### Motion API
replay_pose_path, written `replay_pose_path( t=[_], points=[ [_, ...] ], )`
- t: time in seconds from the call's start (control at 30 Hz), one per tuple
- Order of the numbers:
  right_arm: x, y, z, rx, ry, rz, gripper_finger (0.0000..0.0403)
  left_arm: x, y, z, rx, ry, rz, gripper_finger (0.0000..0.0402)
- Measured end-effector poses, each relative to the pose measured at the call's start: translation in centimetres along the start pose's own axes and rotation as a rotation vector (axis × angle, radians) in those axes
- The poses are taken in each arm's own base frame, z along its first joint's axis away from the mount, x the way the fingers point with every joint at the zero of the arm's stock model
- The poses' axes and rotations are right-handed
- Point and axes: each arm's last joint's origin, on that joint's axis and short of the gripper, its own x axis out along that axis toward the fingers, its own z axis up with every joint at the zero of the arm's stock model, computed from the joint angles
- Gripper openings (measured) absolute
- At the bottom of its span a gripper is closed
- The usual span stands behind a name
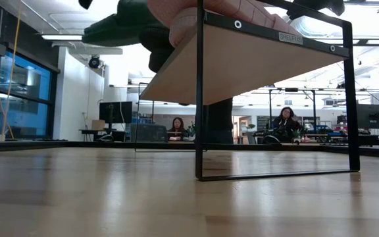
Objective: Pick and place slides into the shelf
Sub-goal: Put the green pair of slides on the shelf
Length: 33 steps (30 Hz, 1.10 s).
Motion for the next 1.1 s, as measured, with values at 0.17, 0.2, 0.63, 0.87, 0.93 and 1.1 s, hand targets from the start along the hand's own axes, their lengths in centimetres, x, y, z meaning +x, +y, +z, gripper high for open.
replay_pose_path(
  t=[0.17, 0.2, 0.63, 0.87, 0.93, 1.1],
  points=[
    [0.0, 0.0, 0.0, -0.019, 0.007, 0.010, 0.0062, 0.7, -1.5, -0.6, -0.008, -0.015, 0.035, 0.0000],
    [0.0, 0.0, 0.0, -0.018, 0.007, 0.011, 0.0062, 0.8, -1.7, -0.6, -0.017, -0.021, 0.039, 0.0000],
    [-0.5, -0.3, 0.0, -0.087, -0.009, 0.019, 0.0062, 2.6, -5.2, -2.0, -0.047, -0.085, 0.109, 0.0000],
    [-1.4, -1.0, 0.1, -0.060, -0.053, 0.001, 0.0062, 3.5, -6.4, -2.8, -0.054, -0.110, 0.154, 0.0000],
    [-1.6, -1.2, 0.1, -0.048, -0.064, -0.004, 0.0062, 3.8, -6.6, -2.9, -0.053, -0.113, 0.163, 0.0000],
    [-1.9, -1.3, 0.1, -0.051, -0.065, 0.004, 0.0062, 4.5, -6.9, -3.4, -0.045, -0.103, 0.175, 0.0000]
  ],
)
